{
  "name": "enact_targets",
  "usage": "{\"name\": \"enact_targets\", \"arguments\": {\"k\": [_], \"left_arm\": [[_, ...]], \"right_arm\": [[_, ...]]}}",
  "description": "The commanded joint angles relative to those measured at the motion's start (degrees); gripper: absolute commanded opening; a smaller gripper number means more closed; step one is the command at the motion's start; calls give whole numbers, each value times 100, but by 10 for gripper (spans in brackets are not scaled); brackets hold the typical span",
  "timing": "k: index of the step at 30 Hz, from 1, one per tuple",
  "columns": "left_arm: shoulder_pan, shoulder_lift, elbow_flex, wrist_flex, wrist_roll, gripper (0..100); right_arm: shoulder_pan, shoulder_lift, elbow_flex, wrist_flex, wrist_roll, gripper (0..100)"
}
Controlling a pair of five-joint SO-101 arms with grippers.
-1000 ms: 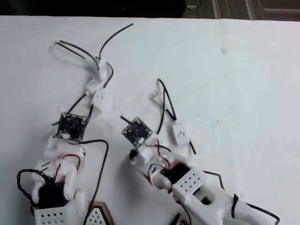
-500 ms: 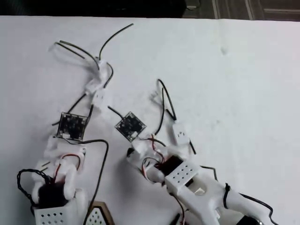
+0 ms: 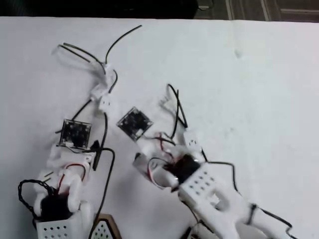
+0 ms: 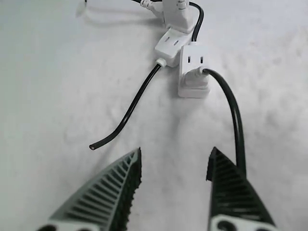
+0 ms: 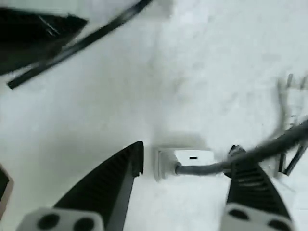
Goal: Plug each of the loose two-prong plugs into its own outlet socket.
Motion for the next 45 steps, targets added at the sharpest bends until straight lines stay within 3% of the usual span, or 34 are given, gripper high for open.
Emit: {"name": "enact_targets", "arguments": {"k": [1,6,12,15,19,26,31,36,41,45], "left_arm": [[-22,-66,-35,-105,97,234],[-4,-66,-149,-123,114,234],[4,-66,-1125,352,97,234],[277,-48,-1943,941,9,234],[1174,189,-2831,1653,-325,234],[2158,2070,-3086,1653,-519,238],[2563,3248,-3191,1240,-519,312],[2835,4198,-2927,431,-501,326],[3152,5077,-2549,-712,141,325],[3618,5833,-2453,-1125,378,324]], "right_arm": [[-40,-875,-818,927,18,265],[-4,-1411,-1125,1965,0,245],[593,-1560,-1134,2229,-510,9],[1218,-1516,-1073,2255,-527,40],[1833,-1543,-835,2220,-519,16],[2097,-1552,-440,2246,-510,102],[2853,-1552,-299,2220,-510,142],[3257,-1552,-79,2211,-510,143],[3697,-1552,-9,2132,-510,142],[3864,-1552,9,2141,-510,141]]}}
